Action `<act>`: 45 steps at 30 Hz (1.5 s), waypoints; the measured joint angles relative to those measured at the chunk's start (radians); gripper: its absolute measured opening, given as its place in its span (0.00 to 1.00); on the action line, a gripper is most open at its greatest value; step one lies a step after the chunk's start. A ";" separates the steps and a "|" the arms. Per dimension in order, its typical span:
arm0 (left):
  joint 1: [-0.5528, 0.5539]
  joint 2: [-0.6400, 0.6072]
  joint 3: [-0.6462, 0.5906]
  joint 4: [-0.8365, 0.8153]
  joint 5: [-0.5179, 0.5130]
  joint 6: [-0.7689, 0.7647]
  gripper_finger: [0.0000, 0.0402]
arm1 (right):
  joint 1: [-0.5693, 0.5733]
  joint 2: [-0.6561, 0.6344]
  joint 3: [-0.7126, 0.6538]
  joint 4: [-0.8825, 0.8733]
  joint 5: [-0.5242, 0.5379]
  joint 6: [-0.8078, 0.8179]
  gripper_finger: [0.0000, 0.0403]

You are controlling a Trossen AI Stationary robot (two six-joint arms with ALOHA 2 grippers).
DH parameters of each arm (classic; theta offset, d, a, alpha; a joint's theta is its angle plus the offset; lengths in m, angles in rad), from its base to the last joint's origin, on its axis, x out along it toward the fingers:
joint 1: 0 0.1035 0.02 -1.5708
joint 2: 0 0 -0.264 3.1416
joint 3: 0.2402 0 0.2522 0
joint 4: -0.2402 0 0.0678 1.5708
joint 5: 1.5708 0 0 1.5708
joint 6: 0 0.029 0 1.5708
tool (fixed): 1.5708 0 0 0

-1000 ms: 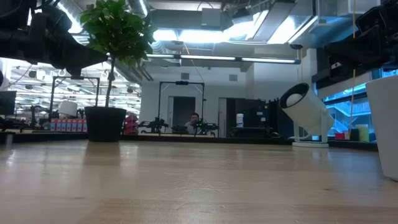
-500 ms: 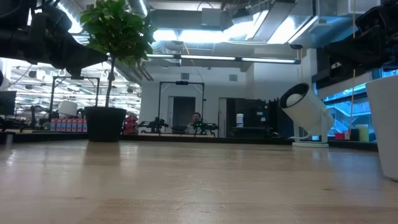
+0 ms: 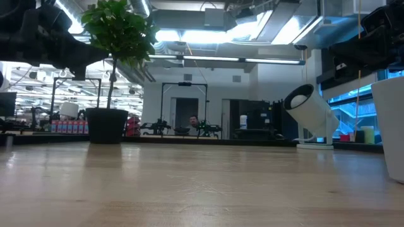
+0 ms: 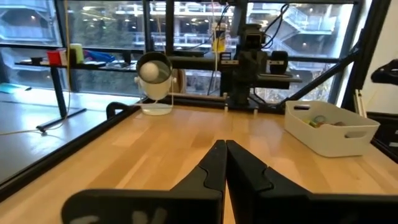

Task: Pick and place rubber bands into bin
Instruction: Return to Home Position

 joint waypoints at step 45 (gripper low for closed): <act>0.000 0.004 0.000 -0.006 0.034 0.006 0.02 | 0.000 0.000 0.000 0.000 0.000 0.002 0.06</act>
